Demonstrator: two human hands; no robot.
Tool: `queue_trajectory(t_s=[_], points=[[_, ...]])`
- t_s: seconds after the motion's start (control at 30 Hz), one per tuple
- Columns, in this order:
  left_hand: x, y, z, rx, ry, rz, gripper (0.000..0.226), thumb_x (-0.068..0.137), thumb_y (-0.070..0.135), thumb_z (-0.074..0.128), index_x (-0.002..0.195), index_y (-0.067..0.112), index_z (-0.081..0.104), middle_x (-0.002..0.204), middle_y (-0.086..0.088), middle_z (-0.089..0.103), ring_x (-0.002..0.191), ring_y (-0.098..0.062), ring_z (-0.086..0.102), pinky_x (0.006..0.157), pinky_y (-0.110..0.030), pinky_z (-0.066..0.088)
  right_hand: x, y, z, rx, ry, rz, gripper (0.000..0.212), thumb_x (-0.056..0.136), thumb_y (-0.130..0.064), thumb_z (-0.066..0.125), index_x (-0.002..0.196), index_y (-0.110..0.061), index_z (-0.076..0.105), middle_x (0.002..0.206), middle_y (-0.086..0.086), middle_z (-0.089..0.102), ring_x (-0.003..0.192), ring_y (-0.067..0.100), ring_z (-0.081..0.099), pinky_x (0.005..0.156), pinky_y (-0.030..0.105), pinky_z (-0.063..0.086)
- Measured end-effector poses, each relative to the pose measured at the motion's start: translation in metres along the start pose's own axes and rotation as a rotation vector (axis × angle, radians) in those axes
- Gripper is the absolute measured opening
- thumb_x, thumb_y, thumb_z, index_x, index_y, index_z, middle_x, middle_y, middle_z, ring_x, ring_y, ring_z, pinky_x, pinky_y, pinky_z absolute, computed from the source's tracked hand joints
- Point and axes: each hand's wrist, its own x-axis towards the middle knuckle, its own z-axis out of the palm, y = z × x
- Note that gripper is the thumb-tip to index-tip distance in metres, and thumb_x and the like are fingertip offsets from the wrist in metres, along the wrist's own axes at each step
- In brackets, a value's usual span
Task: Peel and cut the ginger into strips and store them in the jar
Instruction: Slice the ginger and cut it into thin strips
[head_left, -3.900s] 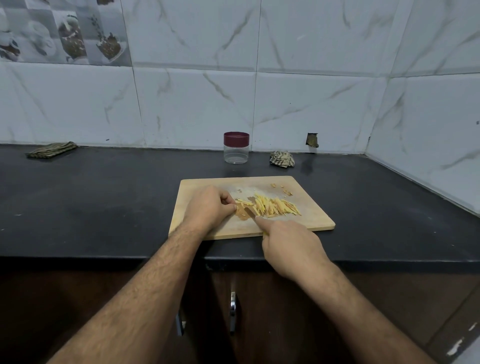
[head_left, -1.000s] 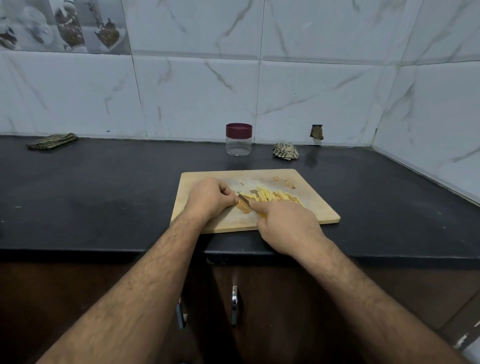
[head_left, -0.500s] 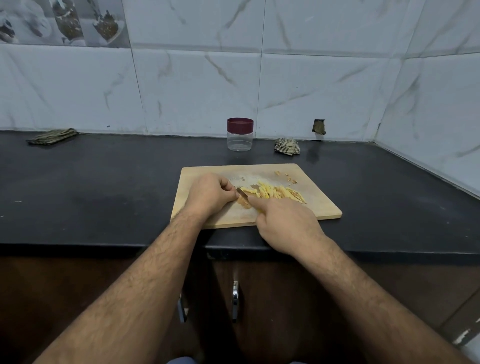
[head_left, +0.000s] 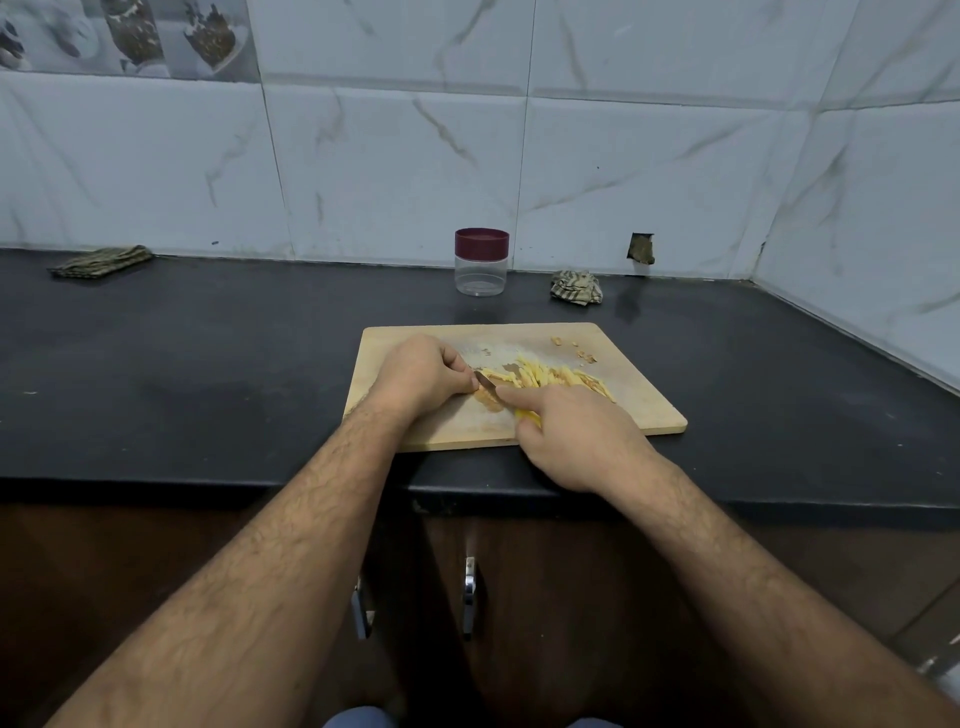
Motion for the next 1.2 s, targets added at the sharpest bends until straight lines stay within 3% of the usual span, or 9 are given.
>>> queue_trajectory(t_s=[0.43,0.73,0.93,1.03,1.2], points=[[0.001,-0.004,0.003,-0.007,0.037,0.026,0.009,0.079,0.022,0.078,0.071,0.020,0.076,0.084,0.013,0.074,0.087,-0.004,0.065,0.080,-0.025,0.051,0.005,-0.003,0.000,-0.036,-0.022,-0.017,0.049,0.100,-0.028,0.037,0.145,-0.047,0.039,0.144,0.001,0.053,0.129,0.023,0.049,0.100,0.037,0.046],[-0.004,-0.003,0.004,0.017,0.065,0.033,0.008,0.081,0.026,0.078,0.076,0.019,0.077,0.082,0.015,0.071,0.081,0.001,0.060,0.066,-0.017,0.042,-0.016,0.006,-0.001,-0.140,-0.034,-0.030,0.054,0.102,-0.025,0.034,0.151,-0.047,0.027,0.145,-0.002,0.050,0.129,0.021,0.048,0.086,0.034,0.044],[-0.005,-0.004,0.005,0.021,0.068,0.040,0.009,0.081,0.026,0.078,0.074,0.020,0.076,0.084,0.015,0.072,0.082,0.001,0.062,0.068,-0.019,0.043,-0.033,0.009,0.003,-0.161,-0.013,-0.014,0.056,0.101,-0.024,0.036,0.151,-0.046,0.025,0.127,0.000,0.060,0.111,0.020,0.055,0.068,0.031,0.040],[-0.005,-0.005,0.005,0.026,0.071,0.043,0.010,0.081,0.026,0.077,0.075,0.020,0.076,0.083,0.016,0.071,0.082,-0.001,0.062,0.071,-0.022,0.046,-0.027,0.005,0.005,-0.139,0.028,0.006,0.055,0.101,-0.023,0.036,0.151,-0.045,0.027,0.128,0.000,0.060,0.113,0.021,0.054,0.071,0.032,0.041],[-0.006,-0.004,0.005,0.019,0.066,0.048,0.011,0.083,0.025,0.076,0.075,0.018,0.075,0.085,0.015,0.072,0.081,0.001,0.061,0.068,-0.019,0.044,-0.017,0.003,0.003,-0.094,0.038,0.064,0.053,0.102,-0.021,0.036,0.151,-0.041,0.031,0.136,-0.001,0.057,0.124,0.022,0.051,0.090,0.034,0.046]])
